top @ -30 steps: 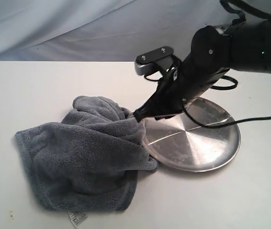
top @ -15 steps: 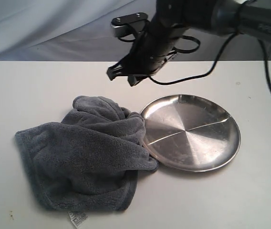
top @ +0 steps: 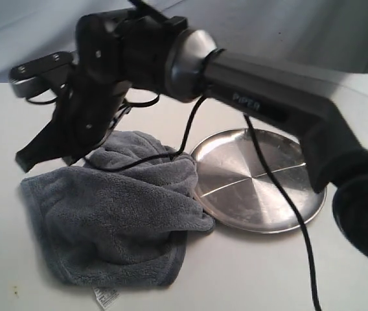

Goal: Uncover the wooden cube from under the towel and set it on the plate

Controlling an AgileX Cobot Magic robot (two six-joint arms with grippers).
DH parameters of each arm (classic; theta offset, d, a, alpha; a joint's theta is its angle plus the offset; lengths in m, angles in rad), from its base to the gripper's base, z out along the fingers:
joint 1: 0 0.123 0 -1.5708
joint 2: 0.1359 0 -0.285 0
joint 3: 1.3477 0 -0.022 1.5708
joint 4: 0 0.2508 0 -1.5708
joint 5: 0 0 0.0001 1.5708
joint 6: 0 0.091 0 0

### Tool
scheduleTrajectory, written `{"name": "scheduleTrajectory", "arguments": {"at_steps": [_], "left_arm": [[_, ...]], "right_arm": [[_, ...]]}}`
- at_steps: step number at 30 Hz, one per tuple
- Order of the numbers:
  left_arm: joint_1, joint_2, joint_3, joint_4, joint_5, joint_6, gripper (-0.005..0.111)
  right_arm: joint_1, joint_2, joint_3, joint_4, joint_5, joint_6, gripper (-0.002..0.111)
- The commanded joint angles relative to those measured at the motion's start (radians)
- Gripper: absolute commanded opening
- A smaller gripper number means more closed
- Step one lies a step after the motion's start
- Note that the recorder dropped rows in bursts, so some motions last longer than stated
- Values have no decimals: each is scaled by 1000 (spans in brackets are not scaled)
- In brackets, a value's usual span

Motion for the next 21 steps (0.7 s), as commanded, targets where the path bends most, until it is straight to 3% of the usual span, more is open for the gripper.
{"name": "scheduleTrajectory", "arguments": {"at_steps": [1, 6, 13, 15, 18, 21], "left_arm": [[-1, -2, 4, 1, -4, -1, 1], [-1, -2, 4, 1, -4, -1, 1], [-1, -2, 4, 1, -4, -3, 1], [-1, -2, 4, 1, -4, -3, 1], [-1, -2, 4, 1, -4, -3, 1], [-1, -2, 4, 1, -4, 0, 1]], "right_arm": [[98, -20, 61, -3, 24, -5, 0], [165, -87, 263, -8, -10, -29, 0], [166, -339, 768, -6, -293, -19, 0], [120, -473, 959, 16, -422, -16, 0], [-80, -645, 1212, 35, -611, 62, 0], [-254, -705, 1260, 35, -615, 69, 0]]}}
